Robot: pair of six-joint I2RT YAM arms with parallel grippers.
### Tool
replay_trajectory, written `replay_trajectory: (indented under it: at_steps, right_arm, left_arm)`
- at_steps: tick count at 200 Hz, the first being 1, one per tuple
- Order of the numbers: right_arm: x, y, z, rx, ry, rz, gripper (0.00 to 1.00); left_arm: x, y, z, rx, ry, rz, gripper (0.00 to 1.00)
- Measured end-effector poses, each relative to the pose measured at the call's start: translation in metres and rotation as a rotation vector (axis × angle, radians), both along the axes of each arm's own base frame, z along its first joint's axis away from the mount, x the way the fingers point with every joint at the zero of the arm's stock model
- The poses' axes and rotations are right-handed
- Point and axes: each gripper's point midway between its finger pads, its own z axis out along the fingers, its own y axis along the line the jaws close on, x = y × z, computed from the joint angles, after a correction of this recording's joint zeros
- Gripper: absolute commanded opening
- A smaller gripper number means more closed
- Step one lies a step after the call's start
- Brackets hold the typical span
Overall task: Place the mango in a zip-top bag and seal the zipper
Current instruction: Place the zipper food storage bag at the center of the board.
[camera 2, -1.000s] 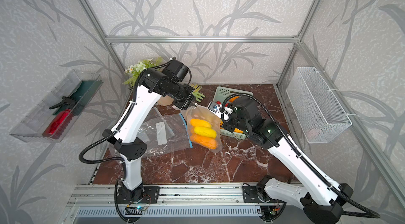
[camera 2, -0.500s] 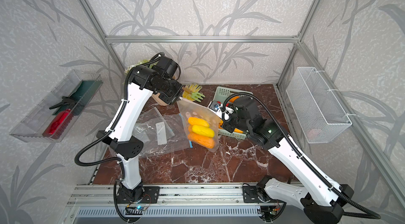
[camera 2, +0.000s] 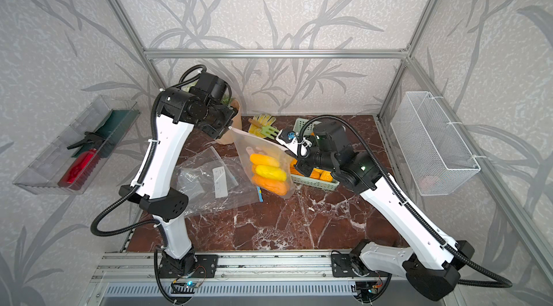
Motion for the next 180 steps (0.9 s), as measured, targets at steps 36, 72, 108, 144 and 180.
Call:
replay_trajectory:
  at_steps: [36,72,108,144,180]
  right_arm:
    - [0.032,0.026,0.002,0.064,0.093,-0.029,0.0]
    - [0.091,0.031,-0.034,0.098,0.197,-0.152,0.0]
    - [0.173,0.02,-0.076,0.147,0.294,-0.314,0.0]
    - [0.251,-0.001,-0.123,0.165,0.347,-0.476,0.31]
    - [0.28,-0.008,-0.127,0.183,0.348,-0.555,0.55]
  left_arm:
    - [0.011,0.027,0.032,0.028,-0.147,0.091,0.0]
    - [0.052,0.026,0.035,0.032,-0.272,0.1,0.0]
    - [0.118,0.008,0.001,0.03,-0.303,0.057,0.29]
    - [0.161,-0.01,-0.041,0.055,-0.278,-0.032,0.58]
    - [0.151,-0.004,-0.033,0.133,-0.29,-0.1,0.68]
